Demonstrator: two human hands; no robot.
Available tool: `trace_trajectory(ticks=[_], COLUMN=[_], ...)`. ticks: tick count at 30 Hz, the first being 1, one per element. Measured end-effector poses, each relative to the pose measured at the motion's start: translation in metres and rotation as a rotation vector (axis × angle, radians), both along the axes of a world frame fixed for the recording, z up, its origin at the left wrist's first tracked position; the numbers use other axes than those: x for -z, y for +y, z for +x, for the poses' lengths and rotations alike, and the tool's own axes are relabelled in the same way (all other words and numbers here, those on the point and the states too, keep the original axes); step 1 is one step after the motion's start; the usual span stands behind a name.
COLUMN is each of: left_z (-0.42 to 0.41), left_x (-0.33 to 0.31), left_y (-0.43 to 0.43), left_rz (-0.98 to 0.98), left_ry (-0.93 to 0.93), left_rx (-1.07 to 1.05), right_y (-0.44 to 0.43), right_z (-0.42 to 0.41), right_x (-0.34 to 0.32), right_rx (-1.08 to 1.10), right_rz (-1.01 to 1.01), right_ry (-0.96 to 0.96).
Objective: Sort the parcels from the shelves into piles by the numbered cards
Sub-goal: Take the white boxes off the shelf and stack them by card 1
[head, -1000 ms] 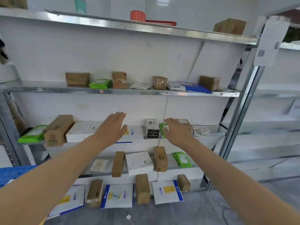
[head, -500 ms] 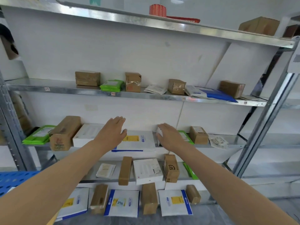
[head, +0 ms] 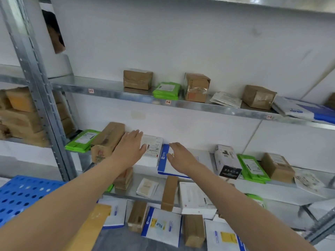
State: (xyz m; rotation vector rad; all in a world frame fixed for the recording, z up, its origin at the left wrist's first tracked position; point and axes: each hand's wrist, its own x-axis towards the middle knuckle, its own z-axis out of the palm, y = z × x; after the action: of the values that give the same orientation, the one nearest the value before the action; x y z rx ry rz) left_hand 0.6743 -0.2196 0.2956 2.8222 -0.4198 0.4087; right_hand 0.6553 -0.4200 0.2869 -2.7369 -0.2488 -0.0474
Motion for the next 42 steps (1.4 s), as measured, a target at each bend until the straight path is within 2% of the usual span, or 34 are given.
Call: trace_trajectory(ticks=[16, 22, 28, 31, 37, 42], left_z=[0.117, 0.170, 0.220, 0.243, 0.275, 0.296], left_x=[0.055, 0.072, 0.104, 0.121, 0.151, 0.174], left_y=[0.032, 0.031, 0.032, 0.031, 0.029, 0.031], left_rz=[0.027, 0.124, 0.215, 0.161, 0.193, 0.164], left_ry=[0.171, 0.209, 0.256, 0.310, 0.412, 0.545], left_rx=[-0.118, -0.128, -0.134, -0.187, -0.293, -0.420], right_y=[0.015, 0.020, 0.025, 0.025, 0.027, 0.022], right_z=[0.148, 0.225, 0.266, 0.279, 0.305, 0.317], right_x=[0.055, 0.064, 0.104, 0.128, 0.172, 0.194], right_rx=[-0.046, -0.014, -0.005, 0.046, 0.183, 0.259], right_rz=[0.022, 0.075, 0.094, 0.154, 0.355, 0.539], right_ry=[0.195, 0.257, 0.373, 0.413, 0.565, 0.484])
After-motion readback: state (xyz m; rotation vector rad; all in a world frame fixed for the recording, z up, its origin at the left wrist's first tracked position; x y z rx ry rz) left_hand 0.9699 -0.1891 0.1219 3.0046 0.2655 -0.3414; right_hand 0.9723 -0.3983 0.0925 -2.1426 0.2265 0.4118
